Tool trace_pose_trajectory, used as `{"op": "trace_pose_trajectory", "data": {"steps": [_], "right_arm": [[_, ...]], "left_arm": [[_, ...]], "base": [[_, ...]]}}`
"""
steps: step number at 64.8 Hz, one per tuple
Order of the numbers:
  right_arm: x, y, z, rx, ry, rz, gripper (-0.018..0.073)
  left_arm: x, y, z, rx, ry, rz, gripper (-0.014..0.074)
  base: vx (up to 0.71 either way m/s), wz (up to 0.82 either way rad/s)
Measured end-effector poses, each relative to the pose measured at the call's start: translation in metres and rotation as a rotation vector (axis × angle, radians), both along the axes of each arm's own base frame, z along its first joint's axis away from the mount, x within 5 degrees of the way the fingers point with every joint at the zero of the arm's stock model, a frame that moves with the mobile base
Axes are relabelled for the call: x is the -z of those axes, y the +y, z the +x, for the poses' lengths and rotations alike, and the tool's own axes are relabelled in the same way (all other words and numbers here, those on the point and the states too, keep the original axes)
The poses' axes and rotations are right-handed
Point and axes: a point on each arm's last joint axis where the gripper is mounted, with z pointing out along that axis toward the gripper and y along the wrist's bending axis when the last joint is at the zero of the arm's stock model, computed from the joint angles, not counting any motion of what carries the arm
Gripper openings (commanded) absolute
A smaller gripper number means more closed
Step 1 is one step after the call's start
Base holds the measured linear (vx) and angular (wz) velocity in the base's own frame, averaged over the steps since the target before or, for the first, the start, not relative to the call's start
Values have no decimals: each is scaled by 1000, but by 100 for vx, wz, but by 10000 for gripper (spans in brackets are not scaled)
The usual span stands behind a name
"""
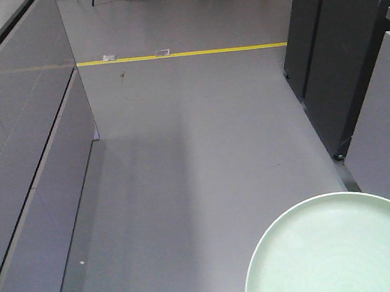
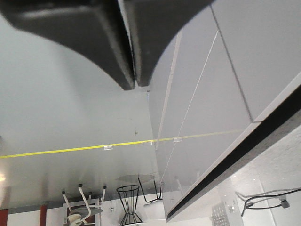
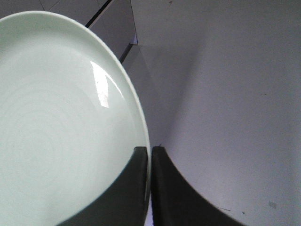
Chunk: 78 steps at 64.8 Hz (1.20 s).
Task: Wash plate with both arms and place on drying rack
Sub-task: 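Drive along the aisle toward the counter with the plant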
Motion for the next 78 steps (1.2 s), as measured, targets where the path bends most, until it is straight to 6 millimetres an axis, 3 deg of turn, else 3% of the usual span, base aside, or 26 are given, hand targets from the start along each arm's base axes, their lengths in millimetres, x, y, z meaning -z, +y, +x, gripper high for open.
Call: {"op": "trace_pose_trajectory", "data": {"steps": [78], "right_arm": [[0, 0, 0, 0, 0, 0, -1]], "left_arm": [[0, 0, 0, 0, 0, 0, -6]], "base": [[15, -8]]}}
